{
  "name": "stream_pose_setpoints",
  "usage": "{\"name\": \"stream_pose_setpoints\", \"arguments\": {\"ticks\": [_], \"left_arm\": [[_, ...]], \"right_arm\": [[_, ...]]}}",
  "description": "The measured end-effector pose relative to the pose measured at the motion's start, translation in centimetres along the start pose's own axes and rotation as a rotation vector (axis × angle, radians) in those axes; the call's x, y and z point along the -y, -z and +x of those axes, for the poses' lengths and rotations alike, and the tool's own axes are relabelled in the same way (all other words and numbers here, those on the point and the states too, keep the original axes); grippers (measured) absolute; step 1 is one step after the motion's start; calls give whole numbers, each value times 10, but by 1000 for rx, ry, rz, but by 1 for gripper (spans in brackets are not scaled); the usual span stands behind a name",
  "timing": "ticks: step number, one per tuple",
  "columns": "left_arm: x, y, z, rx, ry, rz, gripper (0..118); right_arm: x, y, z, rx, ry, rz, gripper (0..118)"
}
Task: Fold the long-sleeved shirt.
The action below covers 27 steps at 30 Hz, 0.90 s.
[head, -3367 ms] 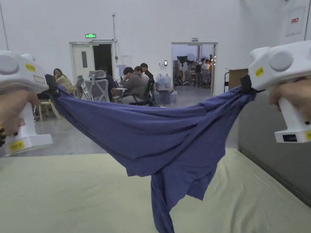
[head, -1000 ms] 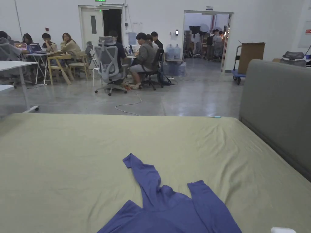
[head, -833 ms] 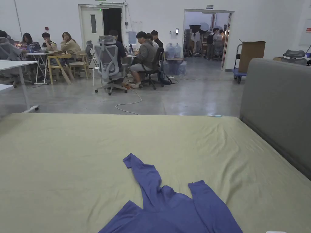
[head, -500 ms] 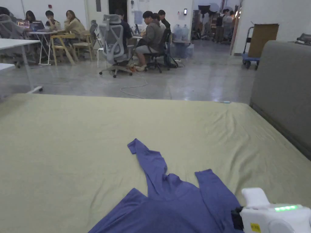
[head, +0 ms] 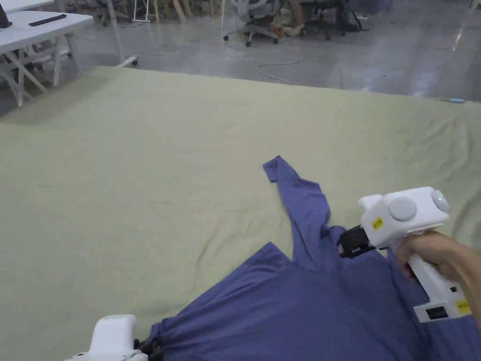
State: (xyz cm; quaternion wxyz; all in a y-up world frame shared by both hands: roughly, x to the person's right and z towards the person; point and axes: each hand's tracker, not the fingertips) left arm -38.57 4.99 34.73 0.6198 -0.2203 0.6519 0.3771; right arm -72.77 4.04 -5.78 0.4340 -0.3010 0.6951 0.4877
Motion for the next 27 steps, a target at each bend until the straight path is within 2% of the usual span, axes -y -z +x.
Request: {"name": "stream_pose_setpoints", "arguments": {"ticks": [2, 3, 4, 5, 6, 7, 9, 11, 12, 13, 14, 16, 18, 19, 22, 25, 27], "left_arm": [[-2, -2, -1, 6, -6, 4, 6], [-3, -3, -1, 9, -1, 1, 6], [-6, 0, 4, 7, 7, -3, 6], [-7, 0, 5, 0, 17, -2, 6], [-8, -1, 6, -6, 24, -3, 6], [-10, -1, 6, -9, 30, -5, 6], [-28, 6, 6, -5, 36, 1, 6], [-59, 4, 5, 11, 41, 81, 6], [-80, 4, 10, 19, 51, 116, 6], [-101, 1, 14, 33, 57, 138, 6], [-127, -4, 19, 57, 84, 179, 6], [-168, -13, 36, 70, 132, 239, 6], [-210, -32, 56, 87, 127, 352, 6], [-235, -43, 69, 122, 175, 405, 6], [-307, -84, 116, 147, 257, 499, 6], [-378, -118, 159, 141, 319, 582, 6], [-422, -137, 182, 136, 329, 618, 6]], "right_arm": [[0, 25, -10, -11, -49, -115, 63], [3, 33, -18, 35, -83, -131, 62], [1, 30, -22, 84, -70, -77, 59], [-3, 24, -21, 79, -34, -102, 41], [-3, 14, -26, 54, -36, -96, 0], [-1, 6, -27, -2, -45, -64, 0], [7, -14, -23, 53, -24, -26, 0], [16, -54, -18, 31, 6, 35, 0], [20, -77, -10, 30, -6, 51, 0], [24, -103, -3, 51, -27, 91, 0], [25, -134, 1, 120, -26, 138, 0], [31, -189, 20, 172, -11, 192, 0], [29, -240, 39, 154, 9, 258, 0], [29, -272, 51, 148, 30, 301, 0], [16, -357, 70, 243, 80, 403, 0], [-6, -425, 86, 333, 96, 529, 0], [-23, -462, 82, 412, 102, 620, 0]]}}
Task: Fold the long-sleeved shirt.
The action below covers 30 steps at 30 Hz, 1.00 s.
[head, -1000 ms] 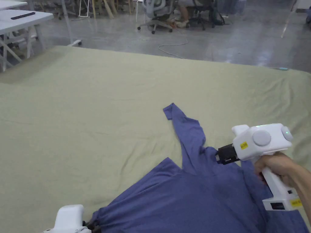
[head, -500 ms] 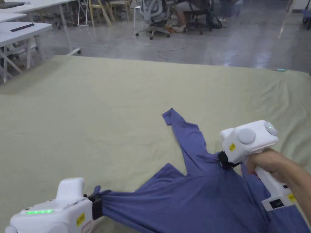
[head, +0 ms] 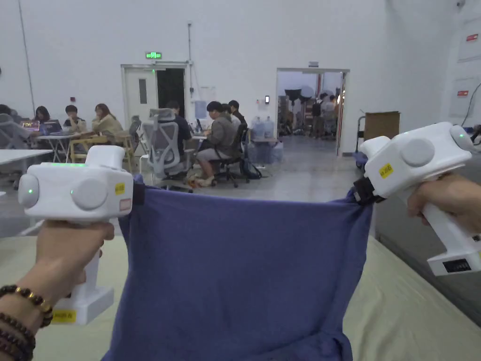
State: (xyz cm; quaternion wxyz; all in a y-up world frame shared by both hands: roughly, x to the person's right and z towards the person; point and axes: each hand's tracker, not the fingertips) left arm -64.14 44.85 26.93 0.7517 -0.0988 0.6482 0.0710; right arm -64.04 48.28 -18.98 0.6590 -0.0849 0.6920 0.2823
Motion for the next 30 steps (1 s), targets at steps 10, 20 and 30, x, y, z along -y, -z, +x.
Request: {"name": "stream_pose_setpoints", "arguments": {"ticks": [10, 20, 30], "left_arm": [[-147, 9, 6, -21, -110, 139, 6], [-131, 22, 6, 11, -109, 122, 6], [68, 69, -2, -27, -150, -175, 6]], "right_arm": [[-127, -48, 24, 264, 61, 311, 0], [-115, -25, 28, 235, 118, 290, 0], [54, 77, -24, 61, 295, 125, 0]]}}
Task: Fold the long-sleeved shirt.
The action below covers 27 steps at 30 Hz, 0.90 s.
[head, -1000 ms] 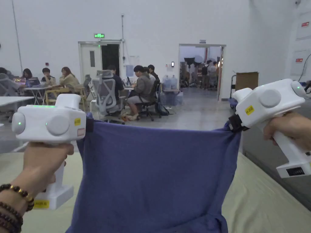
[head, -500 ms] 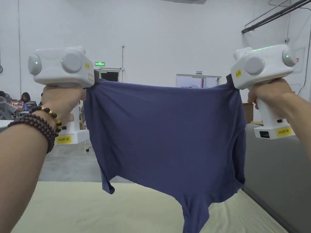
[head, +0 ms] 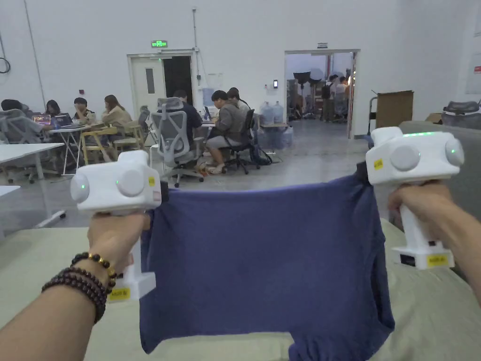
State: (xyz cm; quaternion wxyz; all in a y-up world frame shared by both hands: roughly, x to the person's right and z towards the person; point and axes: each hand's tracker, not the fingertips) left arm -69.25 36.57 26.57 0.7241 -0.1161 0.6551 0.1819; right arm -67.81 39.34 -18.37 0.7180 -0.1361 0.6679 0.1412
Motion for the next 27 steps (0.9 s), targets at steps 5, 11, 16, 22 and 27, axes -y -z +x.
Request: {"name": "stream_pose_setpoints", "arguments": {"ticks": [5, 11, 16, 22, 27], "left_arm": [[49, -2, -17, 27, -47, -47, 6], [95, -55, -21, -21, -32, -78, 6], [187, -120, -30, -25, -28, -88, 6], [344, -190, -47, -74, 23, -263, 6], [443, -240, -70, -180, -125, -485, 6]], "right_arm": [[56, 14, 1, -2, 37, -97, 0], [103, -47, -18, -14, -43, -151, 0], [192, -134, -39, -38, -78, -124, 0], [343, -220, -46, -101, -27, -305, 0], [446, -272, -47, -94, -99, -579, 0]]}}
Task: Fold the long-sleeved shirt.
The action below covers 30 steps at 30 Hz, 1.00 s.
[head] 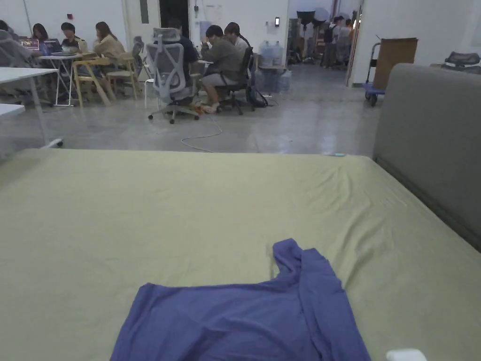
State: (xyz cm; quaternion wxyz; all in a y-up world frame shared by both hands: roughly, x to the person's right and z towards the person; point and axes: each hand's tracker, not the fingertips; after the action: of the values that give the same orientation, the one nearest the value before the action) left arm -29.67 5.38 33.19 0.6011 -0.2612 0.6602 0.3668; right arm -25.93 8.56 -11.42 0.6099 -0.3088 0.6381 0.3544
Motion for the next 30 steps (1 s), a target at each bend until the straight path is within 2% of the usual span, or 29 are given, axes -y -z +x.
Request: {"name": "stream_pose_setpoints", "arguments": {"ticks": [2, 5, 8, 9, 10, 11, 12, 14, 16, 17, 18, 19, 20, 21, 22, 24, 30], "left_arm": [[19, -2, -3, 5, 61, -41, 6], [31, -2, -1, -13, 79, -62, 6], [28, 1, 4, -30, 102, -55, 6], [26, -2, 3, -25, 102, -45, 17], [23, -6, 3, -27, 95, -31, 41], [20, -12, 2, -35, 83, -14, 79], [19, -20, 3, -42, 82, -15, 118], [10, -28, 0, -41, 90, -22, 116], [3, -51, 0, -7, 94, 46, 116], [-5, -54, 1, -4, 95, 44, 114], [-14, -56, 3, -3, 96, 47, 101], [-25, -51, 11, 3, 96, 70, 101], [-34, -45, 18, 38, 100, 143, 91], [-44, -43, 21, 75, 111, 159, 42], [-55, -33, 25, 60, 107, 143, 0], [-75, -23, 35, 59, 146, 156, 0], [-137, 22, 43, 102, 140, 169, 0]], "right_arm": [[29, 2, -4, -3, -32, -87, 0], [47, 15, -11, 5, -102, -154, 0], [50, 22, -14, 9, -83, -153, 2], [49, 19, -15, 10, -75, -143, 22], [45, 12, -13, 3, -48, -121, 54], [43, 6, -10, -20, 2, -98, 92], [40, 2, -9, -30, 39, -91, 116], [34, -10, -4, 6, 47, -32, 117], [18, -18, -3, 21, 47, 44, 114], [9, -18, -3, 27, 50, 45, 99], [-3, -27, -1, 16, 61, 57, 54], [-14, -26, -1, 1, 75, 86, 54], [-25, -23, -1, 5, 81, 100, 30], [-36, -14, -3, 42, 98, 111, 0], [-50, -14, 6, 54, 82, 142, 0], [-80, -10, 12, -5, 65, 147, 0], [-217, 59, 15, 14, 12, 205, 0]]}}
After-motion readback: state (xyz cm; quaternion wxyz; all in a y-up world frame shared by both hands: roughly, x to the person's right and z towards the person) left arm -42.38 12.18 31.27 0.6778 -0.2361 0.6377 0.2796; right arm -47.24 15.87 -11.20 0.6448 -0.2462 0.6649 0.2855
